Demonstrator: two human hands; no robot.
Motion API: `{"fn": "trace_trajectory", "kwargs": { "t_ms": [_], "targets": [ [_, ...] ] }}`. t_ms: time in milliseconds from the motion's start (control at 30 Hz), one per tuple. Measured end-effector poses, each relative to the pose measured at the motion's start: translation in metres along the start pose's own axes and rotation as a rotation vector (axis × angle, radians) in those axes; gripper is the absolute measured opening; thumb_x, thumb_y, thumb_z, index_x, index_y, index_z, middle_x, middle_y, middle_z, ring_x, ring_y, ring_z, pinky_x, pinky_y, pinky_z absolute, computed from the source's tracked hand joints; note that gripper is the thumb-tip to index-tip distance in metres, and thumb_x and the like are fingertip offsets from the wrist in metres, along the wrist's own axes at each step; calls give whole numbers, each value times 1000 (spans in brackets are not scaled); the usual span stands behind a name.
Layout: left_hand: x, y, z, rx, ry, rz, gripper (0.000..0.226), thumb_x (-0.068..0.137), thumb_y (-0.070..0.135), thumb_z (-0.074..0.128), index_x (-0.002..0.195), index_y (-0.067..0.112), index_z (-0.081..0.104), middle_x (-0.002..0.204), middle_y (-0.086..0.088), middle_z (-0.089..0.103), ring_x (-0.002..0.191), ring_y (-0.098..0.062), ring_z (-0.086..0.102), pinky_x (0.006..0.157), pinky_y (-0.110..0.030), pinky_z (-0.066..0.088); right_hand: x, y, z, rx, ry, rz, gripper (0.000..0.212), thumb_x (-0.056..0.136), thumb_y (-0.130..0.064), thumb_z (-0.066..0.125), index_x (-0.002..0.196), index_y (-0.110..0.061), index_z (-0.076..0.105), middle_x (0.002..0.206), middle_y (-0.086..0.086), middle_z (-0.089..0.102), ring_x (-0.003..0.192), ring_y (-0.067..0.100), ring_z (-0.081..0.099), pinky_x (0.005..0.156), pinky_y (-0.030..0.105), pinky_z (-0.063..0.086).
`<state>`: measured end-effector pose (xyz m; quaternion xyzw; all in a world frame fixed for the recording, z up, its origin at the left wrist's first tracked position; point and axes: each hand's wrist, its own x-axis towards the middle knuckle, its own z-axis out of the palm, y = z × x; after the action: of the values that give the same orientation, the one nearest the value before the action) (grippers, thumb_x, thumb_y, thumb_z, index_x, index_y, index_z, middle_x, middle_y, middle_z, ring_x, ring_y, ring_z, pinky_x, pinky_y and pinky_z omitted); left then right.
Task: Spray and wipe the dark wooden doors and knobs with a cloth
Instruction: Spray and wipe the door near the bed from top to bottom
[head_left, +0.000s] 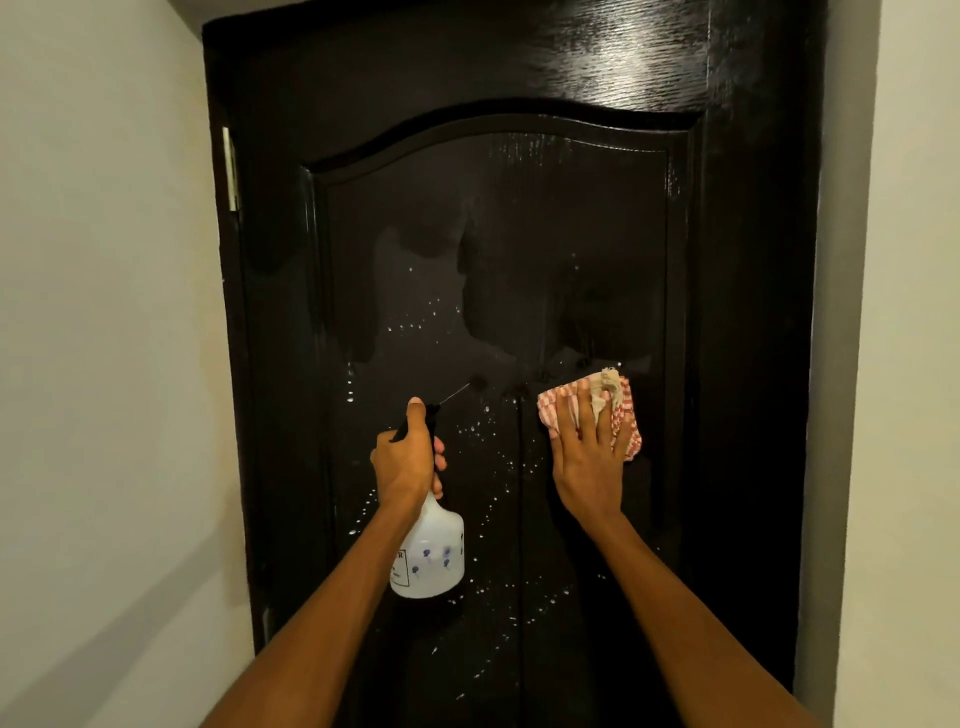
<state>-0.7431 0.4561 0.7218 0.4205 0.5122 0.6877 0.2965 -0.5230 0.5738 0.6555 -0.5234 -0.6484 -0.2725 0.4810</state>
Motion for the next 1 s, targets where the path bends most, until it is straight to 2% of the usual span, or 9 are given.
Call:
{"fn": "trace_trajectory", "kwargs": {
  "t_ms": [133, 300, 433, 533, 633, 733, 867, 933, 1000],
  "targets": [
    [15, -1, -15, -13, -51, 4, 69, 103, 61, 47, 85, -1, 73, 74, -16, 74, 39, -17, 52, 38, -27, 44, -6, -19, 11, 23, -6, 31, 55, 105, -39, 30, 158, -24, 25, 166, 8, 23, 154, 31, 3, 119, 59, 6],
    [35, 1, -34, 5, -28, -16, 68, 103, 62, 45, 78, 4, 68, 58, -7, 61, 39, -17, 50, 38, -27, 44, -6, -45, 23, 21, -6, 55, 55, 105, -39, 30, 157, -24, 25, 165, 10, 25, 152, 34, 10, 118, 61, 8],
    [54, 2, -51, -18, -100, -3, 68, 104, 60, 46, 86, 0, 72, 68, -11, 70, 41, -19, 52, 38, -28, 43, -4, -59, 33, 14, -26, 103, 54, 106, -40, 28, 157, -24, 26, 167, 7, 16, 154, 33, 1, 119, 60, 4],
    [68, 2, -64, -14, -77, 13, 66, 104, 59, 46, 81, 2, 70, 64, -10, 66, 40, -18, 50, 38, -28, 44, -2, -72, 39, 9, -56, 126, 55, 106, -42, 24, 159, -25, 24, 169, 6, 9, 154, 34, -1, 120, 59, 1],
    [83, 1, -76, -9, -80, 0, 66, 103, 60, 45, 80, 3, 69, 63, -9, 64, 39, -17, 49, 41, -30, 45, -4, -87, 47, 9, -122, 104, 58, 105, -46, 18, 161, -30, 14, 167, -4, -7, 153, 26, -11, 121, 57, -4],
    [90, -3, -86, -24, -126, 3, 64, 104, 58, 46, 83, 3, 70, 68, -10, 70, 41, -17, 51, 41, -29, 45, -9, -103, 55, 15, -167, 78, 58, 104, -47, 15, 160, -33, 6, 166, -7, -11, 153, 23, -16, 123, 58, -3],
    [100, -6, -100, -6, -134, -29, 62, 103, 58, 46, 75, 7, 66, 57, -6, 59, 39, -16, 47, 41, -28, 43, -9, -127, 60, 50, -190, 90, 57, 106, -46, 18, 158, -37, -3, 163, -11, -20, 142, 7, -42, 120, 51, -14],
    [105, -8, -106, 4, -153, -14, 65, 104, 57, 45, 79, 3, 69, 64, -10, 66, 37, -16, 48, 40, -28, 44, -8, -135, 65, 52, -191, 71, 57, 106, -45, 20, 158, -37, -3, 164, -10, -17, 144, 8, -39, 122, 52, -12],
    [109, -11, -112, 2, -150, 4, 65, 105, 56, 45, 84, 1, 71, 72, -12, 73, 36, -16, 49, 39, -28, 44, -11, -141, 71, 25, -196, 38, 57, 106, -46, 18, 159, -37, -2, 166, -8, -13, 152, 15, -25, 124, 53, -5]
  ]
}}
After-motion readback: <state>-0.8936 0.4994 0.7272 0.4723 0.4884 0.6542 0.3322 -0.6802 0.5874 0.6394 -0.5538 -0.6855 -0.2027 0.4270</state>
